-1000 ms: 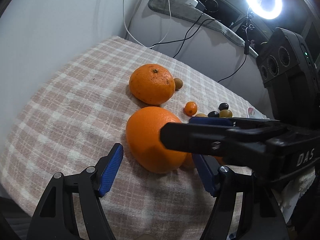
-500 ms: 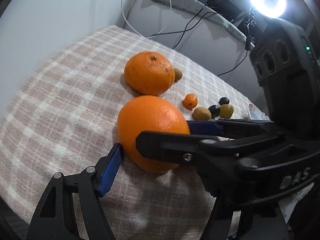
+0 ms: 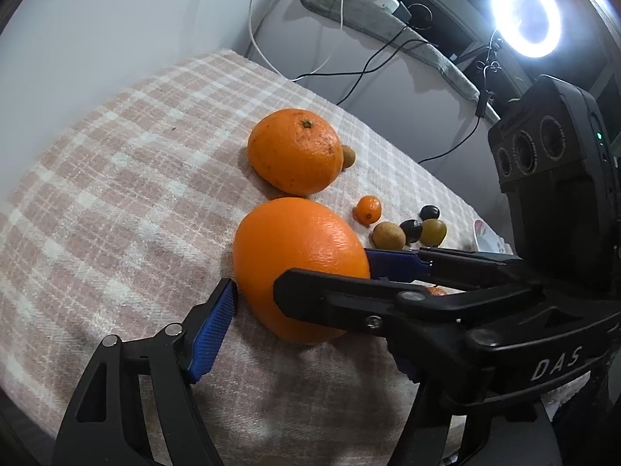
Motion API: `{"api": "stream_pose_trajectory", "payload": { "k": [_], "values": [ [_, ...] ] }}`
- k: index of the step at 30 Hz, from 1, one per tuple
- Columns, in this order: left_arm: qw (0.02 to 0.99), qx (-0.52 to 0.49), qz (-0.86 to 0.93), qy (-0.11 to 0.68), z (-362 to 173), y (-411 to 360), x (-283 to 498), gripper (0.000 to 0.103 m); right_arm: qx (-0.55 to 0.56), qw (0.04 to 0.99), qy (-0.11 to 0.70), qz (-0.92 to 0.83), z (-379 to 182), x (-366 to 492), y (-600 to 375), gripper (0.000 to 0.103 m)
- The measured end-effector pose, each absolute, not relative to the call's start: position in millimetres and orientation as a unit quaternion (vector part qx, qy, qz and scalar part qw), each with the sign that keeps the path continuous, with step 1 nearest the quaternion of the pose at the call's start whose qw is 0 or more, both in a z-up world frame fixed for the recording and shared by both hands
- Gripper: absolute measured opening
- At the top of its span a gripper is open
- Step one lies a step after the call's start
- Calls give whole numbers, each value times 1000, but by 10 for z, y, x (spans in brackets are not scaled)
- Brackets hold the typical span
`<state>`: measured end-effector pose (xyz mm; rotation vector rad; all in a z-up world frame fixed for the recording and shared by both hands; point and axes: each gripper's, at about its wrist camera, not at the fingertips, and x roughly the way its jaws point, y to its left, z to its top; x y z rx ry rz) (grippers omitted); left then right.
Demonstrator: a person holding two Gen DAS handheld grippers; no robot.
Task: Organize fruits
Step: 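Lift the large orange with the right tool and carry it over the plate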
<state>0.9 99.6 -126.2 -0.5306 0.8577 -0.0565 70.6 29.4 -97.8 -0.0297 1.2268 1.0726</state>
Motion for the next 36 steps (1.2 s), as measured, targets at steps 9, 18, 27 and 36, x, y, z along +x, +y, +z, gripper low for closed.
{"api": "stream_pose_trajectory", "payload": {
  "k": [9, 18, 27, 36],
  "values": [
    [885, -238, -18, 401, -1171, 959, -7, 69, 10, 682, 553, 479, -963, 724, 254, 67],
    [901, -212, -17, 378, -936, 894, 36, 69, 34, 693, 533, 485, -782, 734, 153, 67],
    [912, -183, -50, 364, -716, 536, 238, 69, 59, 717, 513, 468, -605, 839, -243, 67],
    [913, -145, -123, 362, -639, -177, 523, 69, 98, 751, 504, 414, -557, 1024, -1119, 67]
  ]
}}
